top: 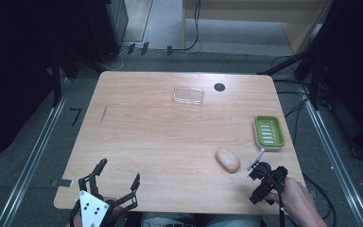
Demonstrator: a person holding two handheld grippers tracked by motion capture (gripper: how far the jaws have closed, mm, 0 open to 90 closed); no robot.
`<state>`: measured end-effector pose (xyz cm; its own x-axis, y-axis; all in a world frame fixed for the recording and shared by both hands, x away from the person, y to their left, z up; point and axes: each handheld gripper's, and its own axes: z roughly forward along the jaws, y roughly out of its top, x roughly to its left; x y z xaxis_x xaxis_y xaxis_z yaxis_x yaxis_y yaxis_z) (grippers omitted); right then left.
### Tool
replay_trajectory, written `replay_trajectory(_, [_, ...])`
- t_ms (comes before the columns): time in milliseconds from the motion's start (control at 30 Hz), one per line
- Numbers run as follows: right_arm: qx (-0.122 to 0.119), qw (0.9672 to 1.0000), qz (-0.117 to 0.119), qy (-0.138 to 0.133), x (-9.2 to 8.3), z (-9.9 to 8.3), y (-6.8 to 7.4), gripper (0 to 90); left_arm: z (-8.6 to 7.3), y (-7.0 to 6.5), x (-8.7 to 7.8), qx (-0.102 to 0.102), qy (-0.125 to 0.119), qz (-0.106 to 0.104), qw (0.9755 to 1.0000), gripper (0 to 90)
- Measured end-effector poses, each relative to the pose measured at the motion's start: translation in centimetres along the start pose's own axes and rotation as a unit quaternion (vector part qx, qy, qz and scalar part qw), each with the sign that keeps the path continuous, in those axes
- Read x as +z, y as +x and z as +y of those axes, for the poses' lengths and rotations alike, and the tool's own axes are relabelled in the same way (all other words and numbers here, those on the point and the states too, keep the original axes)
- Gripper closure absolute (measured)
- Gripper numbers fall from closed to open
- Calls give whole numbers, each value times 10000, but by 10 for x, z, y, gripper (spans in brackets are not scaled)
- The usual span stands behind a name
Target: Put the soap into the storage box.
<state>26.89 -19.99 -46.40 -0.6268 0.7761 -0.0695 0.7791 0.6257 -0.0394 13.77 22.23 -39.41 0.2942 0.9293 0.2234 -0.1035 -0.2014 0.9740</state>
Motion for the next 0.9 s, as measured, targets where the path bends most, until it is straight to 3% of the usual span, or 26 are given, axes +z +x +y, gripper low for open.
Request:
replay_trajectory(367, [-95, 9999, -38, -102, -9, 8, 3, 2, 0, -1, 2, 0, -24, -39, 10000, 99])
replay_trajectory(900, [-256, 9992, -61, -304, -28, 39, 12, 0, 0, 0, 2, -19, -17, -36, 10000, 99])
